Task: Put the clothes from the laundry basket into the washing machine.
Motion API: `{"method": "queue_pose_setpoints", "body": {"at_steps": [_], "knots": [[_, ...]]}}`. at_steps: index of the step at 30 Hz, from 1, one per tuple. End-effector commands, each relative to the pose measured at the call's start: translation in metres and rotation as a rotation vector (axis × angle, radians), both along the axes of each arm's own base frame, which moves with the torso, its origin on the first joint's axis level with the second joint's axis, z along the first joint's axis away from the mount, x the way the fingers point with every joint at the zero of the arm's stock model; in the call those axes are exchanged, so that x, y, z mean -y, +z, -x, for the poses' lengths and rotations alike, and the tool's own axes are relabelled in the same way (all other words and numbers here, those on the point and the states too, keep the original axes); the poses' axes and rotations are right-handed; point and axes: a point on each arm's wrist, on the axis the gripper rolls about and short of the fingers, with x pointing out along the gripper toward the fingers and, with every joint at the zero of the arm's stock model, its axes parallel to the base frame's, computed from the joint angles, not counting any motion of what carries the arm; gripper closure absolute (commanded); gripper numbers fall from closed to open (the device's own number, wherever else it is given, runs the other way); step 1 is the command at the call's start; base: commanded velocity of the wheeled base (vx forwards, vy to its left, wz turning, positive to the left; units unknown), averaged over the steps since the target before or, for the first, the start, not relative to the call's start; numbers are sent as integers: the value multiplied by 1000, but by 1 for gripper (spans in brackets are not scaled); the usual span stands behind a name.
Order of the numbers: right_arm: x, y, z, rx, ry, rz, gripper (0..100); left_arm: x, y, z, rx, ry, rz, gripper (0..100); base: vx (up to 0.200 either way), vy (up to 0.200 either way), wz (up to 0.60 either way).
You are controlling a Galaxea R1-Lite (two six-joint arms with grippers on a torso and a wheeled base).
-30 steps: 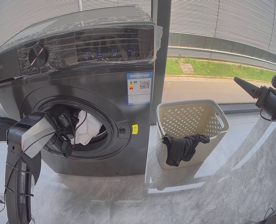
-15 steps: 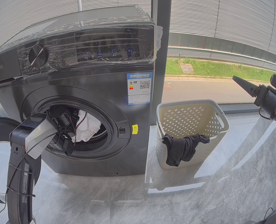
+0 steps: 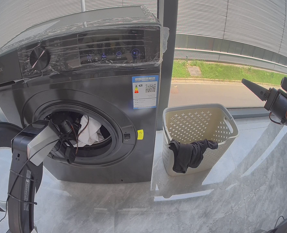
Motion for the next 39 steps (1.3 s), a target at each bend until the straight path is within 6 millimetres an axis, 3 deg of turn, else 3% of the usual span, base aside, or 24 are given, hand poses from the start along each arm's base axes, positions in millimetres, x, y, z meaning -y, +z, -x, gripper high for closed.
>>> {"method": "queue_pose_setpoints", "body": {"at_steps": [1,6,9,11,15,17,21,24,27,31,35,36,38,39], "knots": [[0,0,1,1,1,0,0,0,1,0,9,1,-1,0,0,0,0],[0,1,0,2,1,-1,0,0,-4,3,-17,-1,-27,0,0,0,0],[0,0,0,0,1,0,0,-4,-47,21,-264,-14,-127,0,0,0,0],[0,0,1,1,1,0,0,-4,-54,25,-287,-12,-152,0,0,0,0],[0,1,1,1,1,-4,0,3,-31,15,-128,-85,-163,0,0,0,0],[0,0,1,-1,1,-4,0,18,-14,9,-29,-192,-185,0,0,0,0],[0,1,1,2,1,-4,0,22,-26,3,-34,-200,-190,0,0,0,0],[0,1,2,1,0,-7,0,19,-21,-4,0,-162,-172,0,0,0,0],[2,0,1,-1,-6,-4,0,16,-30,1,-58,-148,-188,0,0,0,0],[2,0,-1,1,-7,0,0,16,-39,27,-182,-158,-214,0,0,0,0],[2,0,0,1,-7,0,0,12,-36,65,-311,-162,-221,0,0,0,0],[2,0,0,1,-7,0,0,11,-37,67,-319,-161,-221,0,0,0,0],[1,0,0,1,-5,0,0,10,-30,106,-417,-177,-226,0,0,0,0],[2,0,0,0,-7,0,0,10,-29,110,-426,-179,-227,0,0,0,0]]}}
